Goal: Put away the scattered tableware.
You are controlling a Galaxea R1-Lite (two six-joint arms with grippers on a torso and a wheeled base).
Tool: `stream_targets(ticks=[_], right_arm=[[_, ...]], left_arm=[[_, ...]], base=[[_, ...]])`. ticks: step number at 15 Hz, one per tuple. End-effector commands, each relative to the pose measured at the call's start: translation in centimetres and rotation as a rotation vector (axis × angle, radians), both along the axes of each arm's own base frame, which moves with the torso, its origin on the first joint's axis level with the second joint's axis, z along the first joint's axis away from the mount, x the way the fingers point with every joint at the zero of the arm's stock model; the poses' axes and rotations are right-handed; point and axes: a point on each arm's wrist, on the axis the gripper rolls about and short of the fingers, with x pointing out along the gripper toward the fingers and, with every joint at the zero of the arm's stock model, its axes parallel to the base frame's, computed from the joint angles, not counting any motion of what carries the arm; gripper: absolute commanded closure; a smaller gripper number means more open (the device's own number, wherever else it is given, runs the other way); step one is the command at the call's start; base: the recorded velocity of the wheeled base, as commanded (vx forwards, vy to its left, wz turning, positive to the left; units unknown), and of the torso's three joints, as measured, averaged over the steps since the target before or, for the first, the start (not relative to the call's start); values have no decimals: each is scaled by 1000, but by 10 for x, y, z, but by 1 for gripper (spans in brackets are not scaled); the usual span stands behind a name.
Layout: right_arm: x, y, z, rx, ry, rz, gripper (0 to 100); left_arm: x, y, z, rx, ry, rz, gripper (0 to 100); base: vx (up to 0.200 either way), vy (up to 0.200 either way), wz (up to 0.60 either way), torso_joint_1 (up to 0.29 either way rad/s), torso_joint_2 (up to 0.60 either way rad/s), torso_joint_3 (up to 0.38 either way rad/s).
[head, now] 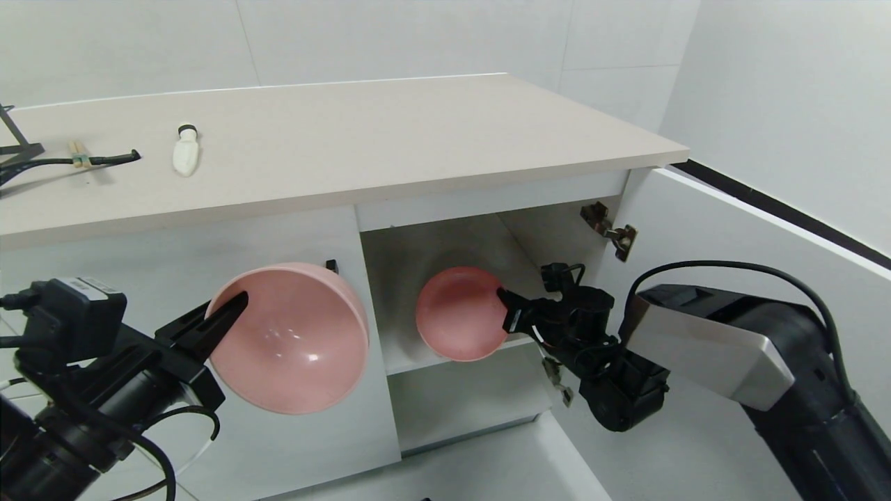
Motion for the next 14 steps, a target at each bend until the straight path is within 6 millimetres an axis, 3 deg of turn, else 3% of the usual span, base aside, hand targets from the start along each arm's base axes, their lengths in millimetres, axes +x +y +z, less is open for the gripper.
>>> stream_targets(ticks=[1, 8, 14], right_arm=[[7, 2, -7, 0, 0, -2, 100], [33, 14, -20, -15, 23, 17, 100], [44, 5, -21, -21, 27, -15, 100]], left_arm=[[0, 0, 0, 1, 2, -2, 100], [0, 0, 0, 1, 2, -2, 100], [0, 0, 0, 1, 2, -2, 100]], base=[[0, 0, 0, 0, 0, 0], [0, 0, 0, 0, 0, 0], [0, 0, 0, 0, 0, 0]])
